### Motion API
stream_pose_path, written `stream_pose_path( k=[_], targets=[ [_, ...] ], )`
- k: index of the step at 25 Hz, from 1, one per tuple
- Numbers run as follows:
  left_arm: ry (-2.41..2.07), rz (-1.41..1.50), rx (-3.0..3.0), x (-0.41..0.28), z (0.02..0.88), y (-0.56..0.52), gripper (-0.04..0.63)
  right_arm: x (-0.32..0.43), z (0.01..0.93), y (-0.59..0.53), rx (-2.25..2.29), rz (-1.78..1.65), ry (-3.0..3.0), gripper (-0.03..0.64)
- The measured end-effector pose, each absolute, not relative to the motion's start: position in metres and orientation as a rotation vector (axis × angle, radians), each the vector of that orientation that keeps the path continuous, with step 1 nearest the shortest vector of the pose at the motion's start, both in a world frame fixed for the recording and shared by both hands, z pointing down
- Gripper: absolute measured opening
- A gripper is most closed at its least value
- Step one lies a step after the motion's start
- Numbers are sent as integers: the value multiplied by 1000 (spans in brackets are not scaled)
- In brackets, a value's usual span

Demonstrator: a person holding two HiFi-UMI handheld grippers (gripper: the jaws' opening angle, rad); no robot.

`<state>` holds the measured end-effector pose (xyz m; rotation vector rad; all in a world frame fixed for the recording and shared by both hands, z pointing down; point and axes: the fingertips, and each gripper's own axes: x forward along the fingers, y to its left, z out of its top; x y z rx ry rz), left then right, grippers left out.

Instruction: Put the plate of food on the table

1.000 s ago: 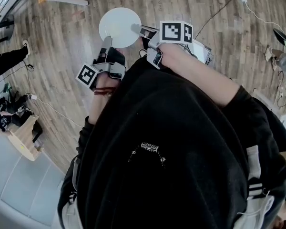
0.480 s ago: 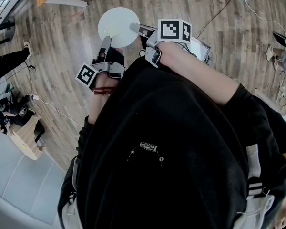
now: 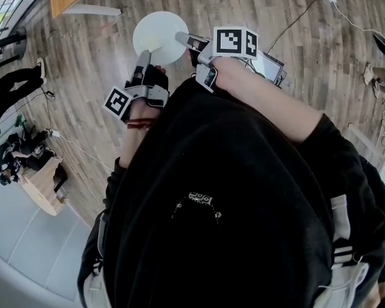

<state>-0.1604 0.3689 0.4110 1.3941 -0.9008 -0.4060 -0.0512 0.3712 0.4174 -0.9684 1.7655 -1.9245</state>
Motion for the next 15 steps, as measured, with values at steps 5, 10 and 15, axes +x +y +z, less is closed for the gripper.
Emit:
stream_pose_path(
  k=[5, 10, 15],
  targets=[
    [-889, -408, 1416, -155, 399, 366, 20, -46, 408, 369, -964, -1892, 1762, 34],
    [-877, -390, 1435, -150, 392, 364, 20, -41, 401, 370, -961, -1870, 1740, 34],
    [-859, -377, 1441, -145, 391, 362, 20, -36, 399, 371, -983, -1855, 1715, 34]
  ],
)
